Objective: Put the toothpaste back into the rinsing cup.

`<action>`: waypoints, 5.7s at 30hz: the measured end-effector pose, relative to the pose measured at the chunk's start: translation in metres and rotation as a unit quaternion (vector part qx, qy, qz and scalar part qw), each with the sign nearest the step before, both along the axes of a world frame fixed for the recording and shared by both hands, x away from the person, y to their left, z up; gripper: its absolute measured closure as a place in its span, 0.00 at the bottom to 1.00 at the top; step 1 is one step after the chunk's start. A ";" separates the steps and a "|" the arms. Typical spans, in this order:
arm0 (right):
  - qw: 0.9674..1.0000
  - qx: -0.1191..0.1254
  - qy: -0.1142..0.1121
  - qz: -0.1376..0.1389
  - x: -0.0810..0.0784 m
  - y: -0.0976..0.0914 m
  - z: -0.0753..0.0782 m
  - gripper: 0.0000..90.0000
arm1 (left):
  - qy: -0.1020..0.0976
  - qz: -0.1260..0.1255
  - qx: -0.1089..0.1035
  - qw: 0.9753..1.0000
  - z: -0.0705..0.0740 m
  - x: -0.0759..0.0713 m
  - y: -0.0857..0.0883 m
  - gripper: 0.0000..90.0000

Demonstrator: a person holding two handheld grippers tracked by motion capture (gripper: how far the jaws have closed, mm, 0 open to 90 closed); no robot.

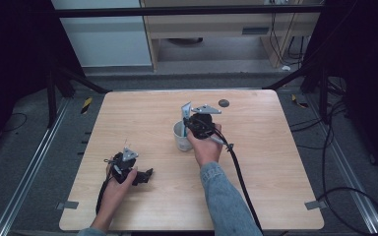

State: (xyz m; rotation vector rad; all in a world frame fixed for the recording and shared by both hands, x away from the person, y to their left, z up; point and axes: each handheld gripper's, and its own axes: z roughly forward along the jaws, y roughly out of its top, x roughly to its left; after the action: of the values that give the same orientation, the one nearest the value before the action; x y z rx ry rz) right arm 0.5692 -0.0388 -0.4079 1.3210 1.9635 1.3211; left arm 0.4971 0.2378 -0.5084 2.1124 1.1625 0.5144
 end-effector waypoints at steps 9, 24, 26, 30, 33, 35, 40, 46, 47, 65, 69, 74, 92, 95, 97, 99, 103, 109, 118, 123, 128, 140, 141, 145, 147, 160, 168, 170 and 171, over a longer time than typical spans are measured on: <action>1.000 0.018 0.011 -0.006 0.005 -0.007 -0.001 0.88 | 0.000 0.000 0.000 1.000 0.000 0.000 0.000 0.00; 0.999 0.023 0.021 -0.018 0.009 -0.016 -0.001 0.86 | 0.000 0.000 0.000 1.000 0.000 0.000 0.000 0.00; 0.999 0.021 0.020 -0.018 0.009 -0.016 -0.001 0.86 | 0.000 0.000 0.000 1.000 0.000 0.000 0.000 0.00; 0.999 0.019 0.020 -0.017 0.009 -0.015 -0.001 0.86 | 0.000 0.000 0.000 1.000 0.000 0.000 0.000 0.00; 0.999 0.019 0.021 -0.017 0.008 -0.015 -0.002 0.85 | 0.000 0.000 0.000 1.000 0.000 0.000 0.000 0.00; 1.000 0.017 0.020 -0.017 0.008 -0.015 -0.002 0.85 | 0.000 0.000 0.000 1.000 0.000 0.000 0.000 0.00; 1.000 0.015 0.020 -0.014 0.008 -0.014 -0.003 0.85 | 0.000 0.000 0.000 1.000 0.000 0.000 0.000 0.00; 1.000 0.012 0.024 -0.010 0.007 -0.012 -0.004 0.86 | 0.000 0.000 0.000 1.000 0.000 0.000 0.000 0.00; 1.000 0.011 0.024 -0.010 0.007 -0.012 -0.004 0.86 | 0.000 0.000 0.000 1.000 0.000 0.000 0.000 0.00; 1.000 -0.025 0.008 0.001 -0.004 -0.012 0.007 0.84 | 0.000 0.000 0.000 1.000 0.000 0.000 0.000 0.00; 0.999 -0.031 0.006 0.003 -0.006 -0.012 0.008 0.80 | 0.000 0.000 0.000 1.000 0.000 0.000 0.000 0.00; 0.999 -0.038 0.007 0.008 -0.012 -0.011 0.013 0.70 | 0.000 0.000 0.000 1.000 0.000 0.000 0.000 0.00; 0.997 -0.072 0.016 0.019 -0.028 -0.031 0.024 0.28 | 0.002 0.001 0.000 1.000 0.000 0.000 -0.002 0.00; 0.996 -0.083 0.022 0.012 -0.029 -0.038 0.024 0.23 | 0.001 0.001 0.001 1.000 0.000 0.000 -0.002 0.00; 0.996 -0.086 0.025 0.008 -0.029 -0.044 0.024 0.19 | 0.001 0.001 0.001 1.000 0.000 0.000 -0.002 0.00; 0.995 -0.090 0.030 0.008 -0.029 -0.048 0.024 0.17 | 0.001 0.000 0.001 1.000 0.000 0.000 -0.002 0.00; 0.994 -0.105 0.031 0.011 -0.033 -0.056 0.026 0.13 | 0.002 -0.001 0.000 1.000 0.000 -0.001 -0.003 0.00; 0.993 -0.115 0.027 0.024 -0.039 -0.064 0.030 0.11 | 0.002 -0.001 0.000 1.000 0.000 -0.001 -0.003 0.00; 0.989 -0.143 0.028 0.031 -0.044 -0.079 0.026 0.14 | 0.001 0.001 -0.002 1.000 0.000 -0.001 -0.003 0.00; 0.989 -0.145 0.026 0.029 -0.046 -0.091 0.017 0.13 | 0.001 0.001 -0.002 1.000 0.000 -0.001 -0.003 0.00; 0.991 -0.130 0.027 0.022 -0.044 -0.106 0.006 0.12 | 0.001 0.001 -0.002 1.000 0.000 -0.001 -0.003 0.00; 0.989 -0.142 0.045 -0.018 -0.047 -0.140 -0.029 0.12 | 0.001 0.001 -0.002 1.000 0.000 -0.001 -0.003 0.00; 0.989 -0.139 0.050 -0.023 -0.048 -0.143 -0.032 0.12 | 0.001 0.001 -0.002 1.000 0.000 -0.001 -0.003 0.00; 0.988 -0.141 0.056 -0.032 -0.050 -0.152 -0.043 0.11 | 0.001 0.000 0.000 1.000 0.000 -0.001 -0.004 0.00; 0.987 -0.142 0.061 -0.035 -0.051 -0.156 -0.050 0.11 | 0.001 0.000 0.000 1.000 0.000 -0.001 -0.004 0.00; 0.986 -0.145 0.081 -0.028 -0.054 -0.153 -0.075 0.10 | 0.002 -0.001 0.000 1.000 0.000 -0.001 -0.004 0.00; 0.986 -0.140 0.086 -0.037 -0.055 -0.159 -0.085 0.10 | 0.001 0.000 -0.002 1.000 0.000 -0.001 -0.004 0.00; 0.986 -0.135 0.084 -0.045 -0.054 -0.160 -0.086 0.10 | 0.001 0.000 -0.001 1.000 0.000 -0.001 -0.004 0.00; 0.987 -0.132 0.084 -0.048 -0.053 -0.161 -0.087 0.10 | 0.001 0.000 -0.001 1.000 0.000 -0.001 -0.004 0.00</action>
State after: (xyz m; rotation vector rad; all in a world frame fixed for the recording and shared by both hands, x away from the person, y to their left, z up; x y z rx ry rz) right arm 0.5160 -0.2001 -0.4950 1.4122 2.0723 0.8942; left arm 0.4961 0.2337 -0.5086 2.1108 1.1648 0.5105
